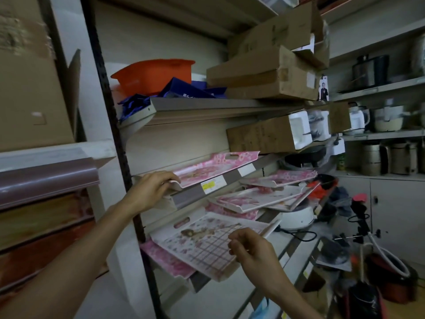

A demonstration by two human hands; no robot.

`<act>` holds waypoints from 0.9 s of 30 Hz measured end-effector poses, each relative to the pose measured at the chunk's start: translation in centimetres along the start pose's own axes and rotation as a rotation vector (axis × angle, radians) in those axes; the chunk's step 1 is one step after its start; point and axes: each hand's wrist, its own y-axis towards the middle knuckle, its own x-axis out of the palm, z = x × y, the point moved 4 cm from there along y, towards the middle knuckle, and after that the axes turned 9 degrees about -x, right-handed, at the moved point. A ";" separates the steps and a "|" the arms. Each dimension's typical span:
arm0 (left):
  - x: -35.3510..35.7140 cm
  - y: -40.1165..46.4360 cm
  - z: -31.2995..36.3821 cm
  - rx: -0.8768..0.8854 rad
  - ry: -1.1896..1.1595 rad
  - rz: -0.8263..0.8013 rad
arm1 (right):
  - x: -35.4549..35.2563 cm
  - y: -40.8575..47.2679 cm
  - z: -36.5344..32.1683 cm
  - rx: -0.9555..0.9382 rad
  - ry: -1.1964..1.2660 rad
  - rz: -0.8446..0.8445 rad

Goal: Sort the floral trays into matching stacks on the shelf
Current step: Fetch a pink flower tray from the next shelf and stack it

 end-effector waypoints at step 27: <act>-2.9 2.6 11.6 0.097 -0.050 0.262 | -3.6 20.2 -1.7 0.518 1.173 0.068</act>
